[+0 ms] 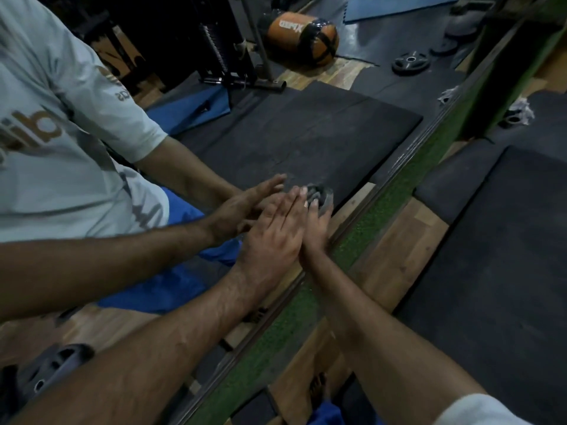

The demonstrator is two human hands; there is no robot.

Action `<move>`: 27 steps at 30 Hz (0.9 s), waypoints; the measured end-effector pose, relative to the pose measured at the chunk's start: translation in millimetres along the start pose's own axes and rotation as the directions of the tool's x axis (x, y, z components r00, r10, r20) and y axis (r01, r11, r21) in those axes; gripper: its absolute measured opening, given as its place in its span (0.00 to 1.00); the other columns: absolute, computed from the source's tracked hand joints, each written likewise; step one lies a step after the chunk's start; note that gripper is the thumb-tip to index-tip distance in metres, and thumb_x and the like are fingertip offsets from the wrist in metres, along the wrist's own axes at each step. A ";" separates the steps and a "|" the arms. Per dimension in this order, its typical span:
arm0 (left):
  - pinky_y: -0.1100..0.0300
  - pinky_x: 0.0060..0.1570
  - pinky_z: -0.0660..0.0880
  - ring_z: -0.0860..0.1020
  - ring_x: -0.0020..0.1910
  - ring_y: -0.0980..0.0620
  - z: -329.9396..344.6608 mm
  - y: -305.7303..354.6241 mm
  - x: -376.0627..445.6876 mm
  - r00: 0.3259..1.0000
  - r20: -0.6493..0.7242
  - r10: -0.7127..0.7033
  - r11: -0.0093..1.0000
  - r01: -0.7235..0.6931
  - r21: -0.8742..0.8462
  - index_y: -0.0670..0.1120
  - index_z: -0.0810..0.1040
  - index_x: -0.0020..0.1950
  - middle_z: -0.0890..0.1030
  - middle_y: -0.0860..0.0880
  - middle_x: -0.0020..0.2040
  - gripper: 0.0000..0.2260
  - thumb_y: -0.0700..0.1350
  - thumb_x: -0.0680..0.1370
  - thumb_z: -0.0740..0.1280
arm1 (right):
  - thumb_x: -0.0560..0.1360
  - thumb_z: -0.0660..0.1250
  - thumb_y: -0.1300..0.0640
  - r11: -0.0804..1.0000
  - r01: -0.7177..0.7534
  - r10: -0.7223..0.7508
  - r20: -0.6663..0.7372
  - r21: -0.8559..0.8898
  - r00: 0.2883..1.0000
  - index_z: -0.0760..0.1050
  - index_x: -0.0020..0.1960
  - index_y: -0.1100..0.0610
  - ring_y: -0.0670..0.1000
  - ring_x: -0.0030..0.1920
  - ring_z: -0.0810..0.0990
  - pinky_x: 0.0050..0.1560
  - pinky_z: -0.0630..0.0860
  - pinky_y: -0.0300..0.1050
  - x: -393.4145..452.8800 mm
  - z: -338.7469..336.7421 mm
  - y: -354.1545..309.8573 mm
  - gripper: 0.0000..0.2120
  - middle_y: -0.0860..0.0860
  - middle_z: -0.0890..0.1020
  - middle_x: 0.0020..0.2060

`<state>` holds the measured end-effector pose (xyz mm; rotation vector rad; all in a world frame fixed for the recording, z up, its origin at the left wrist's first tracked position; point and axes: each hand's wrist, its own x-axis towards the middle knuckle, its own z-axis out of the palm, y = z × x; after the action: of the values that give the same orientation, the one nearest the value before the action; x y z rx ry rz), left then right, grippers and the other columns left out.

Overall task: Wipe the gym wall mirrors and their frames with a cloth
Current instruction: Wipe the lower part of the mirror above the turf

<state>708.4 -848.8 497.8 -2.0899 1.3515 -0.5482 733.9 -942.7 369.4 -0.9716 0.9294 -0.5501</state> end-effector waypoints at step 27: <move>0.38 0.71 0.27 0.28 0.75 0.31 -42.0 4.5 152.4 0.984 0.179 -0.003 0.991 -0.021 0.133 0.27 0.36 0.76 0.29 0.27 0.75 0.32 0.46 0.83 0.46 | 0.80 0.57 0.41 0.984 0.177 -0.177 -0.015 -0.007 0.984 0.58 0.83 0.48 0.51 0.81 0.61 0.80 0.61 0.52 134.1 -45.2 -91.9 0.33 0.50 0.62 0.82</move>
<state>740.4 -1000.3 530.0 -1.9720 1.1880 -0.4247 763.9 -1108.1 383.8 -1.0624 0.8630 -0.7065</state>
